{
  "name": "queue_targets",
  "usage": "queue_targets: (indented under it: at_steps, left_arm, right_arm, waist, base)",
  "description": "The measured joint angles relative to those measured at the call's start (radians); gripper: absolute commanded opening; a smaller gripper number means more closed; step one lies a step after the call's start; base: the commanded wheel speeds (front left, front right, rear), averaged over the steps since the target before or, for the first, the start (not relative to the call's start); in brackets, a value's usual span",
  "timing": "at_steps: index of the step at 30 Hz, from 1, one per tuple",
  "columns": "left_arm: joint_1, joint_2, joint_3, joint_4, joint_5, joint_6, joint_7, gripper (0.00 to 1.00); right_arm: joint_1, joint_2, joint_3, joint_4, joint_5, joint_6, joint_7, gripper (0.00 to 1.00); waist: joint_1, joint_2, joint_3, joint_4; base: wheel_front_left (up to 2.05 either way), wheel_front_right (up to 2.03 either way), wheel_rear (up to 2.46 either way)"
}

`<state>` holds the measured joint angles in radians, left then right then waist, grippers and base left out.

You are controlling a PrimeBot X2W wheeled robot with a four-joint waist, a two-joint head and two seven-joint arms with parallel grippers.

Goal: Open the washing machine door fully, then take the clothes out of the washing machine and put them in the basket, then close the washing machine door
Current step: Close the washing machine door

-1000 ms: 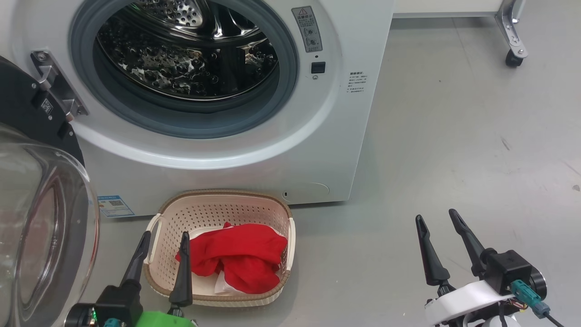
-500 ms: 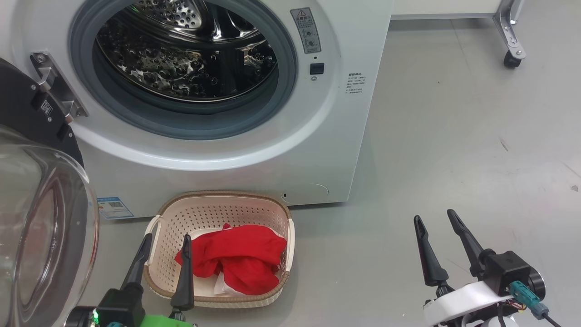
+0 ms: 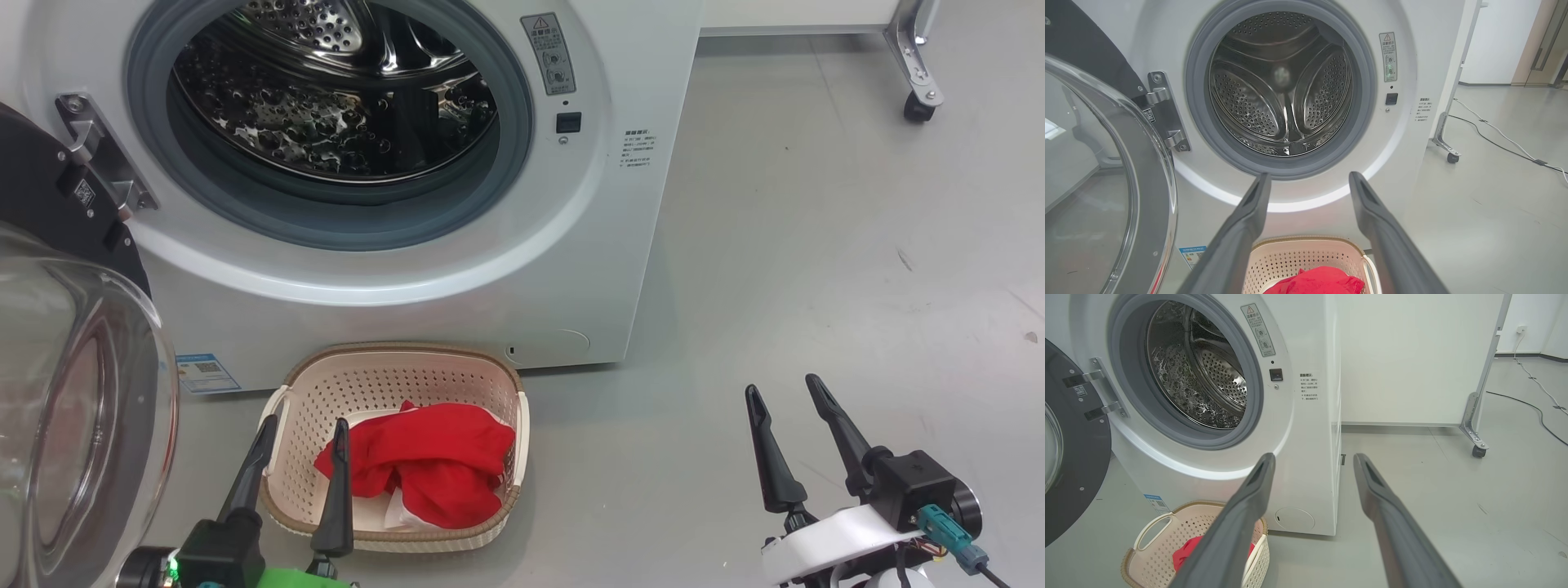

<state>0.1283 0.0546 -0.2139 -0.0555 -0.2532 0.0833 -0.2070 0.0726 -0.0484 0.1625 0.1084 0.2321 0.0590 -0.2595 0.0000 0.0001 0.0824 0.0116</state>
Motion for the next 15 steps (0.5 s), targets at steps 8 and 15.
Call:
queue_targets:
  at_steps: [8,15]
  left_arm:
    - [0.003,0.001,-0.006,-0.019,0.003,0.001,0.012,1.0]
    - [0.012,0.002,-0.013,-0.029,0.004,0.001,0.021,1.0]
  right_arm:
    - [0.002,0.0,0.0,-0.004,0.0,0.0,0.0,1.0]
    - [0.003,0.001,0.002,-0.005,0.0,0.0,0.0,1.0]
  waist:
    - [0.0,0.0,-0.001,-0.001]
    - [0.0,0.0,-0.001,-0.001]
  base:
    - [-0.72,0.72,0.0]
    - [-1.02,1.02,0.0]
